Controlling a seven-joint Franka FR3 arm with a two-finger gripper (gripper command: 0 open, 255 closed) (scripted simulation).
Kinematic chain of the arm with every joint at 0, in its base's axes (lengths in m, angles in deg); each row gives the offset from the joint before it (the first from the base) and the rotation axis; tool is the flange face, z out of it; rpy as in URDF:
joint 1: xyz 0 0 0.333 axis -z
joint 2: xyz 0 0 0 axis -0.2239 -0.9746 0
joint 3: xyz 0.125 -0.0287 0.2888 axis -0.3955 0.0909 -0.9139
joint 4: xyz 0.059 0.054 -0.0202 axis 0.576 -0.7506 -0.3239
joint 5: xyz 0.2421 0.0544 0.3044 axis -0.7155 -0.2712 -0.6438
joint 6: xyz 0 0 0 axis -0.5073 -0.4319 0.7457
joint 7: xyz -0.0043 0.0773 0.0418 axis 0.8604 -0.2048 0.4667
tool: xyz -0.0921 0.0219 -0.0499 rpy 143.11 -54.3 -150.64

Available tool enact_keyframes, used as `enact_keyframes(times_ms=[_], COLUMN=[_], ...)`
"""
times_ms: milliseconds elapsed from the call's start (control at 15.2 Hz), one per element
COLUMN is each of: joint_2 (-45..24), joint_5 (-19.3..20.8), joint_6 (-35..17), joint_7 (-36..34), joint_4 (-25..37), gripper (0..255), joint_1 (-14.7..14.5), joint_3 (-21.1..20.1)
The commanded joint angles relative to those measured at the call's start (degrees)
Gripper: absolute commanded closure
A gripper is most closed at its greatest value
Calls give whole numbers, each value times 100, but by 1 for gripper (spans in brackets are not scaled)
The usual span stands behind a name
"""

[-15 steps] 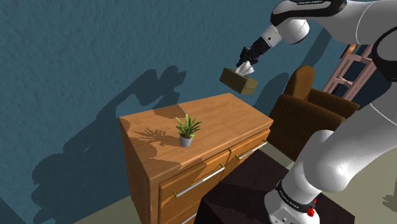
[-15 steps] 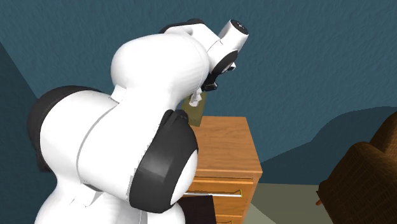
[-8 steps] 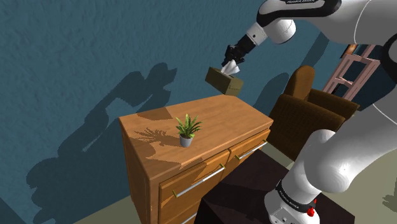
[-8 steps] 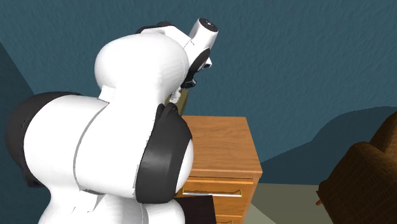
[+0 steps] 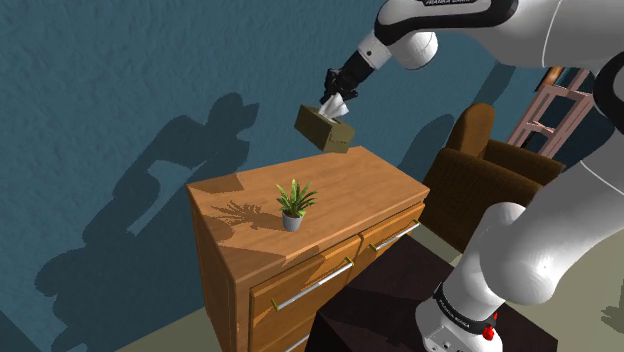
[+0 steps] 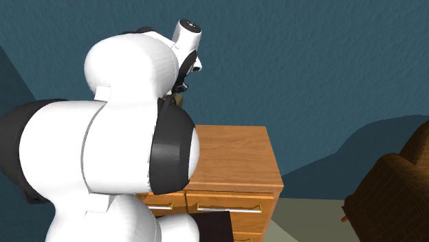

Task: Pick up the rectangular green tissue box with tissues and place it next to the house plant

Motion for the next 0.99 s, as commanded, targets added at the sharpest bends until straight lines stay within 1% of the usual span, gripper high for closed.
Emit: enact_keyframes(times_ms=[0, 396, 726, 792, 924], joint_2=[-107, -567, -1074, -1120, -1131], joint_5=[4, 51, 161, 173, 126], joint_6=[-100, -433, -624, -636, -777], joint_7=[-231, -947, -1555, -1606, -1543], joint_4=[85, 439, 925, 972, 835], gripper=[255, 255, 255, 255, 255], joint_1=[-86, -373, -616, -636, -643], joint_3=[-156, -627, -953, -976, -977])
